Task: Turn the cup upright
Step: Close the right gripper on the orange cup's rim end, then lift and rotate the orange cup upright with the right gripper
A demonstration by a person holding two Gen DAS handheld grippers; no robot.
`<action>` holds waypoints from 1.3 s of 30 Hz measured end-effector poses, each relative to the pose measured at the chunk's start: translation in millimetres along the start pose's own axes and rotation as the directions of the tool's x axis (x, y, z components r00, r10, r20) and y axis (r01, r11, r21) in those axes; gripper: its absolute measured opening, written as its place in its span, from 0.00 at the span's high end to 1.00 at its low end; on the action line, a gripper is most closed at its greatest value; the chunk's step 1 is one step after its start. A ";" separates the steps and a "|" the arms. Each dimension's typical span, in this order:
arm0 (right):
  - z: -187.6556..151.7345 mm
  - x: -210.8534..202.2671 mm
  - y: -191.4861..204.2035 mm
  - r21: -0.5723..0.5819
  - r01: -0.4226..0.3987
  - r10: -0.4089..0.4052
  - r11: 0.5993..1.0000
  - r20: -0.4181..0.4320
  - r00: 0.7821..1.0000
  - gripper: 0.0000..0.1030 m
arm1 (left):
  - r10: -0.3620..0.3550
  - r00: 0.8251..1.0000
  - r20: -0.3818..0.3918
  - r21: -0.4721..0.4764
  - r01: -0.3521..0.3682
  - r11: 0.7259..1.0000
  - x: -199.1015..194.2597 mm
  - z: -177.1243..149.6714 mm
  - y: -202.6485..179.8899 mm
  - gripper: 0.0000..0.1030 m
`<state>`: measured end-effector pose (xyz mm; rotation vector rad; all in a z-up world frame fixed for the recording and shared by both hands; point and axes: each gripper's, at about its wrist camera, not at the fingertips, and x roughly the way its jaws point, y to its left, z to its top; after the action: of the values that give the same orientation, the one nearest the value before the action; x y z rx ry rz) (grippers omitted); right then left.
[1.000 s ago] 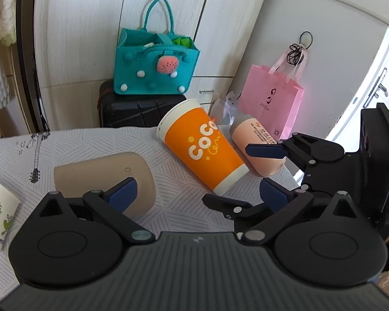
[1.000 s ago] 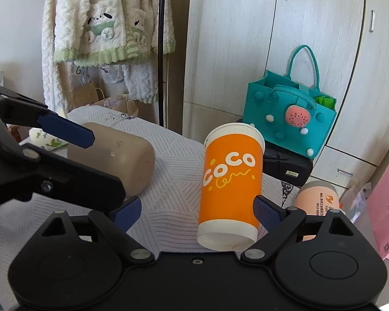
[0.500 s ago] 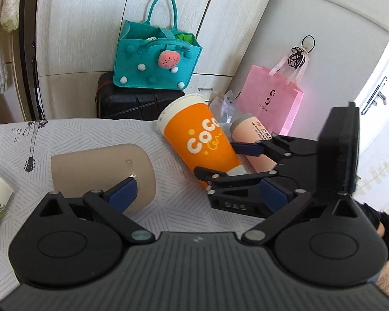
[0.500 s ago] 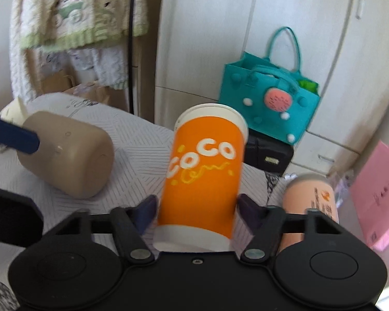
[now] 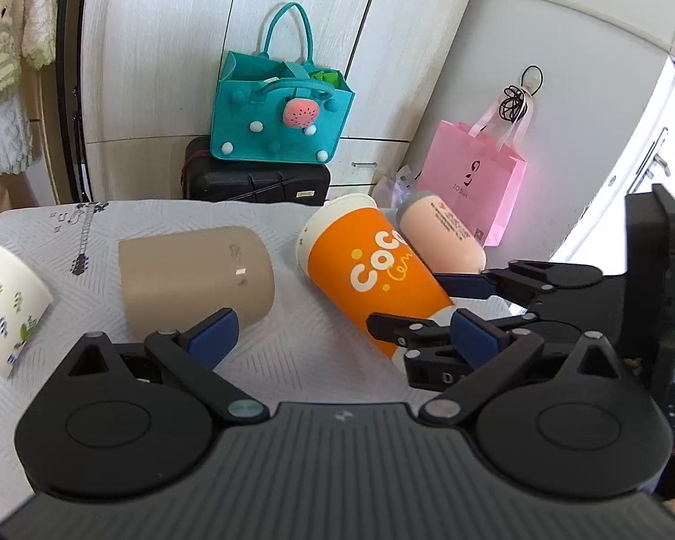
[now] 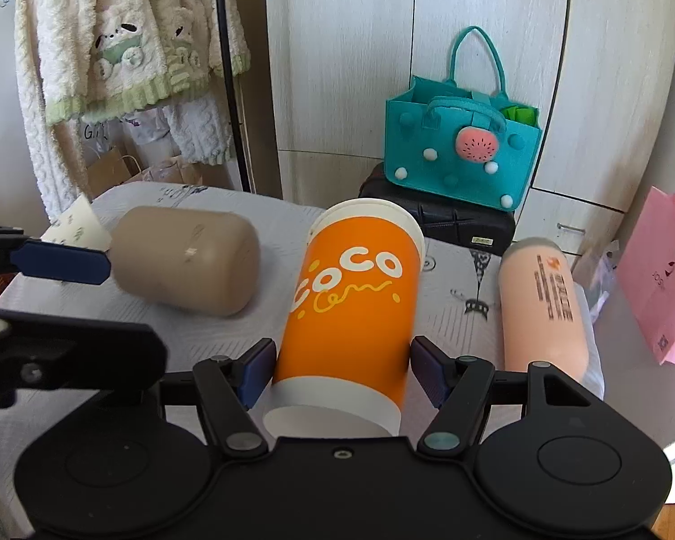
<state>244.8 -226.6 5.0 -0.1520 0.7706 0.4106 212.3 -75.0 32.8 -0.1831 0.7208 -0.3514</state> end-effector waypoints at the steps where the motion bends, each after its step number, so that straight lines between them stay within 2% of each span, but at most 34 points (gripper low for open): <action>1: -4.5 -4.1 2.6 0.003 -0.002 0.002 1.000 0.001 1.000 0.31 | -0.003 1.000 0.002 -0.001 0.003 1.000 -2.7 -2.8 -0.1 0.01; 7: -20.9 -25.4 12.8 0.051 -0.029 0.030 0.998 -0.013 0.999 0.31 | -0.009 1.000 0.004 -0.019 0.009 1.000 -25.5 -19.9 4.3 0.01; 14: -33.1 -47.3 24.3 0.128 -0.130 0.131 0.983 0.003 0.991 0.31 | 0.002 1.000 0.016 -0.041 -0.002 0.999 -49.2 -34.3 7.1 0.01; 19: -50.6 -62.6 33.3 0.143 -0.133 0.131 0.981 0.026 0.991 0.31 | 0.040 0.999 0.037 -0.026 -0.039 0.999 -64.2 -49.1 7.3 0.01; 31: -70.1 -48.1 55.3 0.153 -0.170 0.177 0.973 -0.034 0.984 0.31 | 0.051 0.999 0.007 -0.067 -0.050 0.997 -74.4 -68.7 23.4 0.02; 37: -76.4 -56.3 59.8 0.094 -0.239 0.240 0.966 0.006 0.971 0.31 | 0.002 0.999 -0.054 -0.106 -0.008 0.994 -60.7 -73.9 33.7 0.02; 39: -76.4 -60.8 60.2 0.072 -0.261 0.260 0.963 0.015 0.965 0.26 | -0.034 0.996 -0.087 -0.145 0.021 0.989 -54.1 -75.6 41.2 0.02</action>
<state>131.5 -211.7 -5.7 0.0206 0.8018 0.6312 134.1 -19.9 -1.6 -0.3158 0.8330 -0.3358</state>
